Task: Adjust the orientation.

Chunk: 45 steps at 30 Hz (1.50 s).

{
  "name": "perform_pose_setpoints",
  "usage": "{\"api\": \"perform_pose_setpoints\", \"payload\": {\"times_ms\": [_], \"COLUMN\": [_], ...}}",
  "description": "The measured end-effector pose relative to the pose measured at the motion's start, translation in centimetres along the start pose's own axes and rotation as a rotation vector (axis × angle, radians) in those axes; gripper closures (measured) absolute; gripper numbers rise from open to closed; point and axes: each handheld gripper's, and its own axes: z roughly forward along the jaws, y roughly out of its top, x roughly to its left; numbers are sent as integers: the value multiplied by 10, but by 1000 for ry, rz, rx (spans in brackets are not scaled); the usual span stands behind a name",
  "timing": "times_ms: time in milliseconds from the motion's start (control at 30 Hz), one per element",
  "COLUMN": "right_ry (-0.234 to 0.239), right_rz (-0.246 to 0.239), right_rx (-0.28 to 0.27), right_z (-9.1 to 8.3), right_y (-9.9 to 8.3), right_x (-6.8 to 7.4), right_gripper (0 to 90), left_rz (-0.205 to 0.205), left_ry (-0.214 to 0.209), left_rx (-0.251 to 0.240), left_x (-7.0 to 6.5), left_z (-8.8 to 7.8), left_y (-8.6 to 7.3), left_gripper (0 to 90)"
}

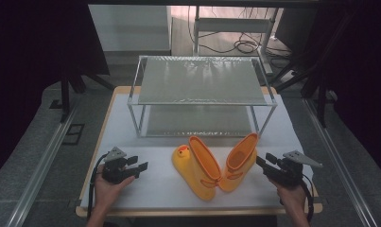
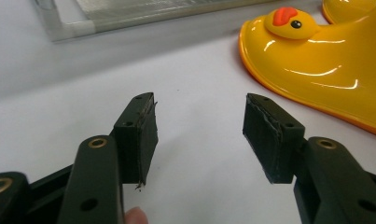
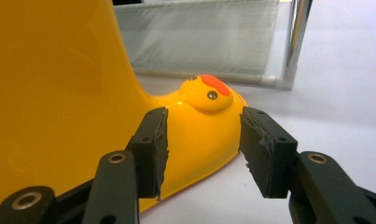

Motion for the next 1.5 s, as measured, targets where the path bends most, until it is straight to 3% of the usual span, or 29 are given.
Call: {"api": "perform_pose_setpoints", "payload": {"times_ms": [167, 433, 767, 1033, 1500], "right_ry": [-20, -27, -66, -87, -92], "right_rz": [10, 34, 42, 39, 37], "right_rx": [32, 106, 166, 178, 192], "right_z": [8, 25, 42, 55, 62], "right_y": [-7, -22, -17, -14, -11], "right_x": [-5, -20, -33, -36, -39], "right_gripper": [523, 641, 750, 778, 815], "left_rz": [14, 22, 24, 25, 24], "left_ry": [-9, -14, -13, -14, -14], "left_rx": [14, 21, 27, 25, 26], "left_x": [-6, -9, -11, -10, -10], "left_z": [6, 9, 11, 10, 10], "left_y": [0, 0, 0, 0, 0], "left_gripper": [443, 442, 441, 441, 442]}}
